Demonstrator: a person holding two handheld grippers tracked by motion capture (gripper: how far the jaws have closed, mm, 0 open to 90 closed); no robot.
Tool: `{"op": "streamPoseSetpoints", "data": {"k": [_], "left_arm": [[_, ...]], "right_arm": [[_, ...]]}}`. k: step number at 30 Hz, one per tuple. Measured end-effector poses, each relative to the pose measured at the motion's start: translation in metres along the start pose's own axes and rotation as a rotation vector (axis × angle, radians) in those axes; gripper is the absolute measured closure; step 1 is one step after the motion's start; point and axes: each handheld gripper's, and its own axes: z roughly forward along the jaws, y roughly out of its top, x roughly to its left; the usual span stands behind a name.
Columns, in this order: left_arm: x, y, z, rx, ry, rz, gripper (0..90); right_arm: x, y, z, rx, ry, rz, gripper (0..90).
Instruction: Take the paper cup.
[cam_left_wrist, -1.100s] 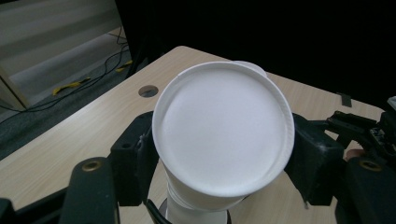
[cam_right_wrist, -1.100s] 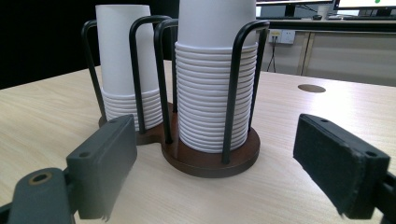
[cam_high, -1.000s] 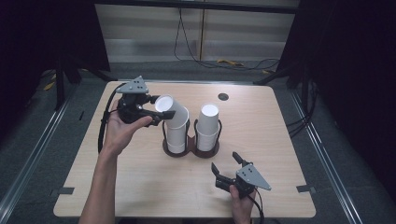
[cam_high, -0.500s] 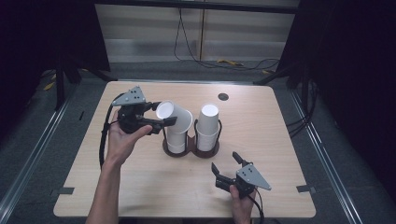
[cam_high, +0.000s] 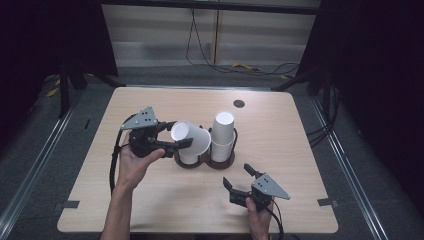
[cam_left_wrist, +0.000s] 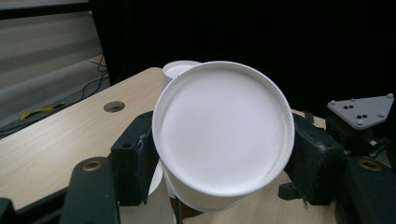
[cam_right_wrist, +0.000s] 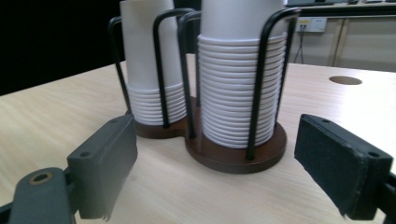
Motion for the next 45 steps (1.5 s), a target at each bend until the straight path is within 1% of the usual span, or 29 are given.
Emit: {"op": "streamPoseSetpoints", "data": {"k": [1, 2, 3, 4, 5, 6, 7, 8, 9, 10, 11, 12, 14, 15, 16, 17, 18, 19, 20, 23, 25, 26, 27, 30, 31, 33, 37, 42, 45], "left_arm": [[-0.002, -0.004, 0.000, -0.004, -0.004, 0.005, 33.4], [-0.002, -0.004, 0.000, -0.004, -0.004, 0.005, 33.4], [-0.005, -0.009, 0.001, -0.007, -0.017, 0.011, 33.4], [-0.005, -0.009, 0.001, -0.007, -0.017, 0.011, 33.4], [-0.007, -0.015, 0.002, -0.006, -0.025, 0.008, 33.4], [-0.007, -0.015, 0.002, -0.006, -0.025, 0.008, 33.4], [-0.009, -0.020, 0.004, 0.002, -0.029, 0.009, 33.4], [-0.009, -0.020, 0.004, 0.002, -0.029, 0.009, 33.4], [-0.011, -0.025, 0.007, 0.004, -0.041, 0.005, 33.3], [-0.011, -0.025, 0.007, 0.004, -0.041, 0.005, 33.3], [-0.013, -0.031, 0.010, 0.010, -0.047, -0.002, 33.3], [-0.013, -0.031, 0.010, 0.010, -0.047, -0.002, 33.3], [-0.012, -0.036, 0.013, 0.020, -0.055, -0.004, 33.1], [-0.012, -0.042, 0.015, 0.022, -0.073, -0.015, 33.1], [-0.012, -0.042, 0.015, 0.022, -0.073, -0.015, 33.1], [-0.013, -0.048, 0.018, 0.023, -0.090, -0.016, 33.1], [-0.013, -0.048, 0.018, 0.023, -0.090, -0.016, 33.1], [-0.014, -0.051, 0.020, 0.021, -0.104, -0.014, 33.2], [-0.015, -0.053, 0.022, 0.022, -0.113, -0.012, 33.2], [-0.018, -0.060, 0.027, 0.045, -0.113, -0.013, 33.1], [-0.018, -0.065, 0.031, 0.031, -0.128, -0.019, 33.1], [-0.018, -0.067, 0.032, 0.035, -0.131, -0.011, 33.1], [-0.018, -0.071, 0.034, 0.044, -0.130, -0.027, 33.1], [-0.018, -0.075, 0.035, 0.035, -0.129, -0.033, 33.1], [-0.018, -0.078, 0.036, 0.034, -0.140, -0.038, 33.1], [-0.018, -0.083, 0.038, 0.056, -0.147, -0.044, 33.1], [-0.018, -0.086, 0.039, 0.055, -0.159, -0.059, 33.1], [-0.022, -0.089, 0.042, 0.050, -0.178, -0.071, 33.1], [-0.024, -0.090, 0.045, 0.057, -0.193, -0.076, 33.2]], "right_arm": [[0.001, 0.000, 0.000, 0.004, 0.015, -0.007, 13.0], [0.001, 0.000, 0.000, 0.004, 0.015, -0.007, 13.0], [0.003, 0.001, 0.000, 0.007, 0.038, -0.023, 13.0], [0.003, 0.001, 0.000, 0.007, 0.038, -0.023, 13.0], [0.005, 0.004, 0.001, 0.009, 0.071, -0.021, 12.9], [0.005, 0.004, 0.001, 0.009, 0.071, -0.021, 12.9], [0.007, 0.008, 0.000, 0.003, 0.096, -0.023, 12.9], [0.007, 0.008, 0.000, 0.003, 0.096, -0.023, 12.9], [0.010, 0.013, 0.000, -0.004, 0.126, -0.019, 12.9], [0.010, 0.013, 0.000, -0.004, 0.126, -0.019, 12.9], [0.011, 0.016, 0.000, -0.010, 0.167, -0.024, 12.9], [0.011, 0.016, 0.000, -0.010, 0.167, -0.024, 12.9], [0.013, 0.019, 0.002, -0.012, 0.200, -0.034, 12.9], [0.013, 0.019, 0.002, -0.009, 0.205, -0.036, 13.0], [0.013, 0.019, 0.002, -0.009, 0.205, -0.036, 13.0], [0.014, 0.019, 0.003, -0.005, 0.219, -0.042, 13.0], [0.014, 0.019, 0.003, -0.005, 0.219, -0.042, 13.0], [0.015, 0.019, 0.004, -0.003, 0.234, -0.041, 12.9], [0.015, 0.019, 0.004, -0.003, 0.234, -0.041, 12.9], [0.018, 0.020, 0.006, 0.010, 0.259, -0.049, 12.9], [0.020, 0.022, 0.008, 0.013, 0.286, -0.061, 12.9], [0.019, 0.022, 0.008, 0.014, 0.291, -0.062, 12.9], [0.019, 0.023, 0.009, 0.016, 0.294, -0.063, 12.9], [0.019, 0.025, 0.010, 0.006, 0.288, -0.068, 12.9], [0.019, 0.026, 0.011, 0.005, 0.291, -0.062, 12.9], [0.019, 0.028, 0.014, 0.013, 0.310, -0.088, 13.0], [0.019, 0.027, 0.018, 0.045, 0.329, -0.093, 12.9], [0.021, 0.025, 0.022, 0.059, 0.359, -0.102, 12.9], [0.021, 0.024, 0.025, 0.055, 0.357, -0.115, 12.9]]}}
